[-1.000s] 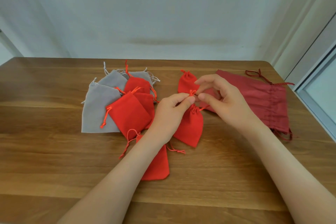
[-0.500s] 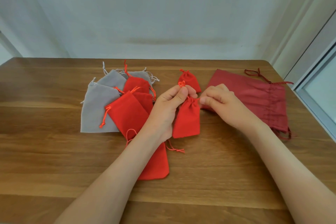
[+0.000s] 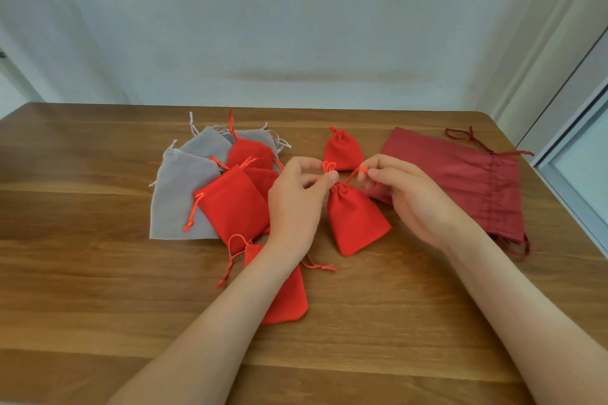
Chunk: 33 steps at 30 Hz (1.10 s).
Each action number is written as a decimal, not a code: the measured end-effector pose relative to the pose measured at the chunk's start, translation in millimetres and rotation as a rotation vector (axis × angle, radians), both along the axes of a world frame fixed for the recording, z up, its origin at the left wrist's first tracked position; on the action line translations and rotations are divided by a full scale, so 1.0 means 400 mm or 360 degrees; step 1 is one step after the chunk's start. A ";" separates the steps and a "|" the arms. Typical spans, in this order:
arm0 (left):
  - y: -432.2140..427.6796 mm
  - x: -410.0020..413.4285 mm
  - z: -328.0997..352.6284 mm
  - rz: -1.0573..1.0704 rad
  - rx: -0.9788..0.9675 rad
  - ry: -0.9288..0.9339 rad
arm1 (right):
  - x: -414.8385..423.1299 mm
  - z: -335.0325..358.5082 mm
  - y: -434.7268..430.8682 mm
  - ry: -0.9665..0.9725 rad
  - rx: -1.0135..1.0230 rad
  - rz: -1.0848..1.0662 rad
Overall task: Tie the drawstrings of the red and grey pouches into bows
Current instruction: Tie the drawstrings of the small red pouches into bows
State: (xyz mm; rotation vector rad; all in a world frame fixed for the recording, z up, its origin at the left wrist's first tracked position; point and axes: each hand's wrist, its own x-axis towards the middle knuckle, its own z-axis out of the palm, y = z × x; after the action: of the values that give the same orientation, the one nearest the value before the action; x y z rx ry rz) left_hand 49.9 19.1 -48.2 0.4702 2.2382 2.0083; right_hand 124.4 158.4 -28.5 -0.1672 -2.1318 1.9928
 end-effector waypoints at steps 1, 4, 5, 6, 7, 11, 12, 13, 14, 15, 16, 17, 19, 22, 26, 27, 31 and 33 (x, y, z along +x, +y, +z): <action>-0.001 0.001 -0.001 0.0022 -0.0069 0.0050 | -0.001 -0.004 -0.005 0.0000 0.0007 0.0024; 0.002 0.002 -0.003 -0.0045 -0.0044 -0.0002 | -0.006 -0.014 -0.018 0.0039 0.0049 0.0005; 0.004 0.001 -0.005 -0.0068 -0.0032 -0.0030 | -0.007 -0.016 -0.020 0.0056 0.0073 -0.0016; 0.006 0.001 -0.006 -0.0081 -0.0030 -0.0046 | -0.007 -0.018 -0.022 0.0075 0.0111 -0.0035; 0.008 0.001 -0.007 -0.0082 -0.0028 -0.0048 | -0.006 -0.018 -0.024 0.0094 0.0160 -0.0050; 0.010 0.005 -0.006 -0.0029 -0.0096 0.0087 | -0.006 -0.017 -0.034 0.0144 0.0408 -0.0119; 0.009 0.006 -0.004 -0.0016 -0.0112 0.0115 | -0.008 -0.020 -0.037 0.0147 0.0476 -0.0139; 0.008 0.008 -0.002 -0.0005 -0.0123 0.0135 | -0.009 -0.022 -0.040 0.0150 0.0539 -0.0157; 0.007 0.009 -0.001 0.0003 -0.0133 0.0153 | -0.010 -0.025 -0.043 0.0158 0.0596 -0.0181; 0.007 0.011 0.000 0.0008 -0.0143 0.0174 | -0.011 -0.026 -0.047 0.0172 0.0639 -0.0209; 0.007 0.012 0.002 0.0007 -0.0152 0.0193 | -0.011 -0.027 -0.050 0.0193 0.0672 -0.0242; 0.007 0.014 0.003 -0.0001 -0.0153 0.0210 | -0.010 -0.027 -0.055 0.0217 0.0695 -0.0274; 0.006 0.015 0.006 -0.0026 -0.0133 0.0234 | -0.008 -0.026 -0.063 0.0259 0.0741 -0.0321; 0.007 0.013 0.004 -0.0069 -0.0100 0.0240 | -0.004 -0.023 -0.069 0.0275 0.0780 -0.0349; 0.007 0.020 0.006 -0.0168 -0.0099 0.0258 | -0.005 -0.024 -0.062 0.0246 0.0788 -0.0353; 0.006 0.021 0.007 -0.0198 -0.0113 0.0289 | -0.006 -0.026 -0.059 0.0242 0.0799 -0.0364; 0.006 0.019 0.004 -0.0255 -0.0226 0.0424 | -0.009 -0.037 -0.049 0.0265 0.0934 -0.0376; 0.008 0.020 0.001 -0.0254 -0.0256 0.0434 | -0.008 -0.039 -0.046 0.0278 0.1011 -0.0336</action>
State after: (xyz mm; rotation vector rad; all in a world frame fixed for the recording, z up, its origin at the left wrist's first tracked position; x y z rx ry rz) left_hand 57.8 22.3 -47.8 0.9210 2.3992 1.7609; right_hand 121.1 139.9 -44.0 -0.0997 -2.3867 1.1026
